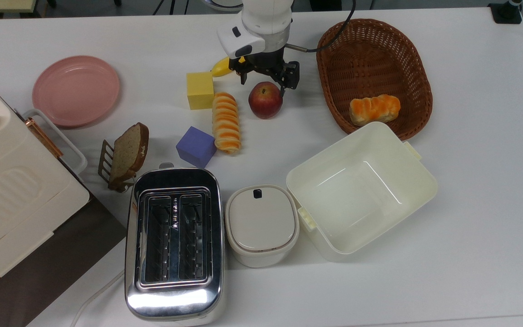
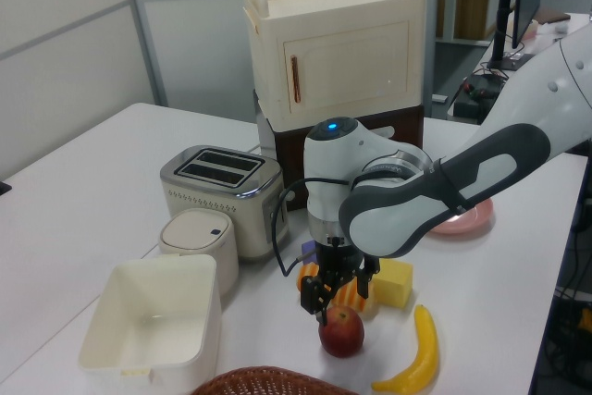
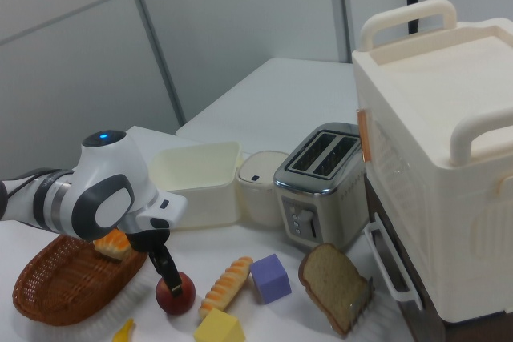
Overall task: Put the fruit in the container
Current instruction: 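Lower the open gripper around the red apple and close it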
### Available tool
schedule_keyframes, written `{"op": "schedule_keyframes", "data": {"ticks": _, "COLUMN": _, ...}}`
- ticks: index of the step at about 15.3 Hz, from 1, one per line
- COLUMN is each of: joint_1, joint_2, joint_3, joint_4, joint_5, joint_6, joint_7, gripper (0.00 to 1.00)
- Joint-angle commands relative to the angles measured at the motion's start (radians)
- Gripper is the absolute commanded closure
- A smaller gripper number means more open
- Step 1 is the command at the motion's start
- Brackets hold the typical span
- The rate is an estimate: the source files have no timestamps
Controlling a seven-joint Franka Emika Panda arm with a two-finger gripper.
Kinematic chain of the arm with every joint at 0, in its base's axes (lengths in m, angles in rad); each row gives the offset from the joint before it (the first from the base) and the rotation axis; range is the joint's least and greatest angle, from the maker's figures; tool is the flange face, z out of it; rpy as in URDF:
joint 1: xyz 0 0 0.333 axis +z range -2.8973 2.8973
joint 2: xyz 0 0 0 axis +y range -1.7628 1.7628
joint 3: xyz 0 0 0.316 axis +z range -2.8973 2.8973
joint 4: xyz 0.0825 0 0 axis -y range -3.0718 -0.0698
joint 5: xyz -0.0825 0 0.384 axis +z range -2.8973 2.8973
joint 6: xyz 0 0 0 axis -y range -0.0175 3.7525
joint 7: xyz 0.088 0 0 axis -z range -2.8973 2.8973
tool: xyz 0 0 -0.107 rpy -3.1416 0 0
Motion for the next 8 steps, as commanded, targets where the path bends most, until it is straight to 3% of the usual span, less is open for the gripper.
{"op": "schedule_keyframes", "data": {"ticks": 1, "joint_1": 0.012, "joint_2": 0.036, "joint_3": -0.002, "joint_4": -0.017, "joint_5": -0.019, "joint_6": 0.038, "joint_7": 0.033, "gripper": 0.0}}
{"op": "schedule_keyframes", "data": {"ticks": 8, "joint_1": 0.013, "joint_2": 0.061, "joint_3": -0.002, "joint_4": -0.017, "joint_5": -0.038, "joint_6": 0.038, "joint_7": 0.033, "gripper": 0.01}}
